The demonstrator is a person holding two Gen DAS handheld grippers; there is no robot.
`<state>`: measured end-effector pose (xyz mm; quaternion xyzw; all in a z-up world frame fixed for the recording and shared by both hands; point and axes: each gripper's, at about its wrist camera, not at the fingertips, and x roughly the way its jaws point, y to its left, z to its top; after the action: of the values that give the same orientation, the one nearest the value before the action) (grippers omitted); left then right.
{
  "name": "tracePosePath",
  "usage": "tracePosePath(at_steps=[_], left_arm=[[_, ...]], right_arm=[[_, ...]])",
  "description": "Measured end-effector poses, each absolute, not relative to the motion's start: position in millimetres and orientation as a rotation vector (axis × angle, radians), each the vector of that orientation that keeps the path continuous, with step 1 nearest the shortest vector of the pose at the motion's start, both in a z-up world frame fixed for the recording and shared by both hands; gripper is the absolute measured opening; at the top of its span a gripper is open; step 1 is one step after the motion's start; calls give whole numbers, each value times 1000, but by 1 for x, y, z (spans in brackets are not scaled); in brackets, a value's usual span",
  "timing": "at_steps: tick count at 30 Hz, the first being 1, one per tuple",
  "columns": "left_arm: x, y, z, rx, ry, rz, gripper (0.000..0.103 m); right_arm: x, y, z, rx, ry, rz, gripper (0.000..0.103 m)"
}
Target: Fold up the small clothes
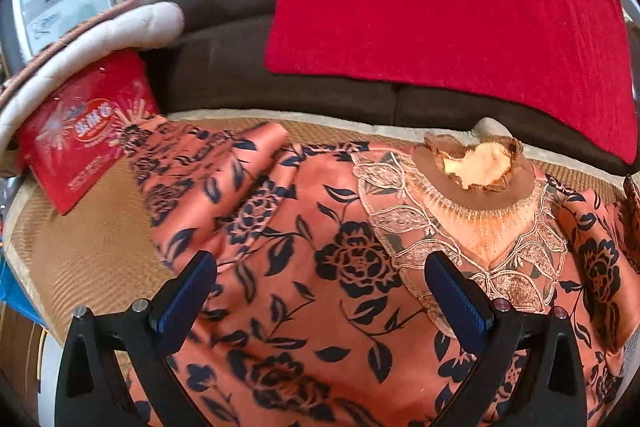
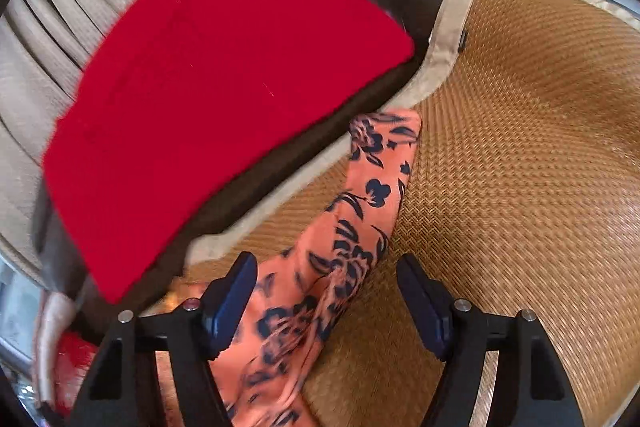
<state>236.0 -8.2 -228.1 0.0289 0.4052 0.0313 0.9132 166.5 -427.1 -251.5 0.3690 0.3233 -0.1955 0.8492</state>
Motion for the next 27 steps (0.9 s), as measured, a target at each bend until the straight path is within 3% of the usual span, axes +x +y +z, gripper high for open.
tracePosePath(at_steps=[4,6,8,10,19,24,27], left_arm=[[240,-14,-224,58,790,52,103],[243,-20,-223,100,774,59,103],[244,-19,-224,107,777,60,103],[245,-15,-225,103,778,66,103],[252,40,-212,-11,751,153,103],[259,89,-209,-84,758,248,103],[261,119,-209,-148,771,286,103]], right_arm=[[197,-435,-281,802,782,-434,72],[207,-431,-287,753,809,-440,56],[219,-429,-294,719,852,-451,16],[223,-427,-297,717,858,-464,7],[231,-351,-237,737,634,-87,7],[249,-231,-221,565,688,227,7],[258,-160,-244,477,819,423,9]])
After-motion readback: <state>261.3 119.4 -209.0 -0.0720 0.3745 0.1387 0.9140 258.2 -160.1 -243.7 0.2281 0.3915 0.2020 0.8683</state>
